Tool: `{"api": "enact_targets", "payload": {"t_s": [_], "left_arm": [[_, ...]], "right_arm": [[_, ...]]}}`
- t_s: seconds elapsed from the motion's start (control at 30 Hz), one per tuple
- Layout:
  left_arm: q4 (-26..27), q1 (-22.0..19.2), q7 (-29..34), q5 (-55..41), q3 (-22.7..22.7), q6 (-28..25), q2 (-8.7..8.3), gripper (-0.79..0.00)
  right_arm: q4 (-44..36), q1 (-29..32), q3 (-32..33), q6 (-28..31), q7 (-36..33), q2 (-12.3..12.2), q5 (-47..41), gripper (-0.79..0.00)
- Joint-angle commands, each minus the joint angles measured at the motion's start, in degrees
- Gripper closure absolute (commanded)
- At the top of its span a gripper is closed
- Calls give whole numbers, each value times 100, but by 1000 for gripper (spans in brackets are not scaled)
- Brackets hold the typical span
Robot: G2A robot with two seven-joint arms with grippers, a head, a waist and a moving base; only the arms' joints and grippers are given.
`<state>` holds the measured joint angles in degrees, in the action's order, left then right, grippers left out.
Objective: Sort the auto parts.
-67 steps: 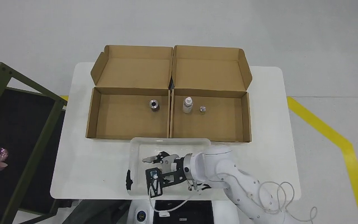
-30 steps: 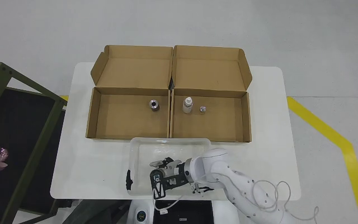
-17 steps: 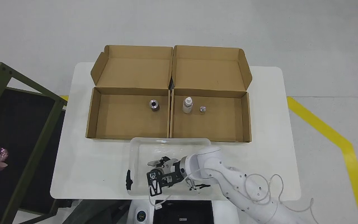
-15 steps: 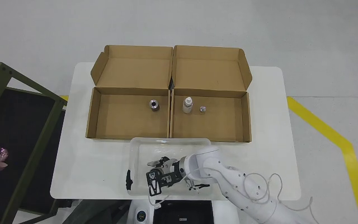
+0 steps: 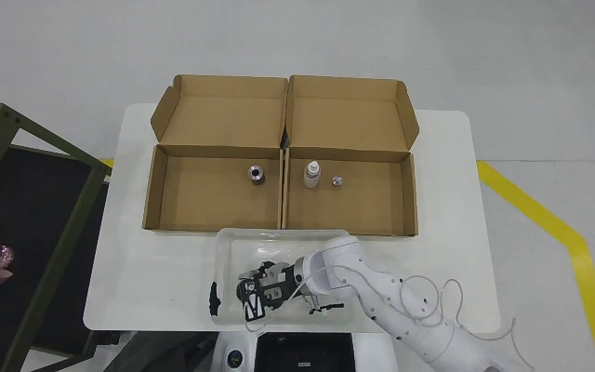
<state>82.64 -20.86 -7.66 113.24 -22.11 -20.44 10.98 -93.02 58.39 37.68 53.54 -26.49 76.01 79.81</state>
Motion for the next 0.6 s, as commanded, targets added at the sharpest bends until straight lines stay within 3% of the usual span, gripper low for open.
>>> {"api": "enact_targets", "payload": {"t_s": [0.0,0.57], "left_arm": [[0,0,0,0,0,0,0,-785],[0,0,0,0,0,0,0,-785]], "right_arm": [[12,-23,-5,-6,31,6,-76,0],[-152,-198,245,-186,250,-20,-483,0]]}}
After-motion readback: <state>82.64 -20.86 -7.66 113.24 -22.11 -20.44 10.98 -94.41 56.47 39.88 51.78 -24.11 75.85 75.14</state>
